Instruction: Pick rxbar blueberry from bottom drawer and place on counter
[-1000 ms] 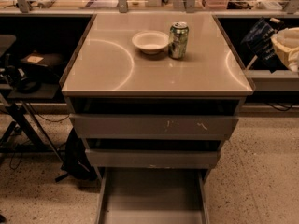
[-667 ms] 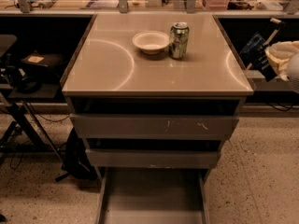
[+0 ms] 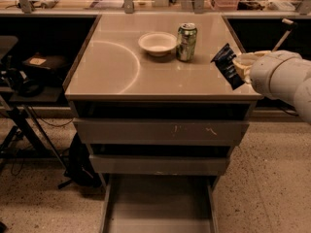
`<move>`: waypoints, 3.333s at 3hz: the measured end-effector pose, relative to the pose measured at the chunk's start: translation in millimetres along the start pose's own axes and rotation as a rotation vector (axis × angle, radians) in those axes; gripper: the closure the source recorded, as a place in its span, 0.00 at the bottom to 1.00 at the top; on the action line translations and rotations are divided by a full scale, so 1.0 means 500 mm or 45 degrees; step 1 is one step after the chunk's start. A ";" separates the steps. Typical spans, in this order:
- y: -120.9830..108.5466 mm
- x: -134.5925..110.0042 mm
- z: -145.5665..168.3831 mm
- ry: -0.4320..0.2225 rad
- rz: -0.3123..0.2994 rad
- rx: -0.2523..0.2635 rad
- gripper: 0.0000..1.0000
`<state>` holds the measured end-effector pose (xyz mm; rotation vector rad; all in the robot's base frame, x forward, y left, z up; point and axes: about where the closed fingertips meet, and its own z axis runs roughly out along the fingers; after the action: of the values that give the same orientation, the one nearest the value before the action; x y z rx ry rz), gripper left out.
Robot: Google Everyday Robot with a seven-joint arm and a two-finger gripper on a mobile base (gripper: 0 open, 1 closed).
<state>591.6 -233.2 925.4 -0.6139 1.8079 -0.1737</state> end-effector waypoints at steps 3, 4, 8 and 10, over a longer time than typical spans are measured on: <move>-0.059 -0.089 0.203 -0.093 -0.045 -0.007 1.00; -0.026 -0.087 0.313 -0.059 -0.014 -0.085 1.00; -0.033 0.087 0.218 0.263 -0.037 -0.181 0.81; -0.033 0.087 0.218 0.263 -0.038 -0.181 0.35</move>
Offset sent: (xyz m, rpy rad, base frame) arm 0.1432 0.0349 0.0450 -0.0496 -0.1352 0.0726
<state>688.9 -248.1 859.6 -0.7455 2.0238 -0.1333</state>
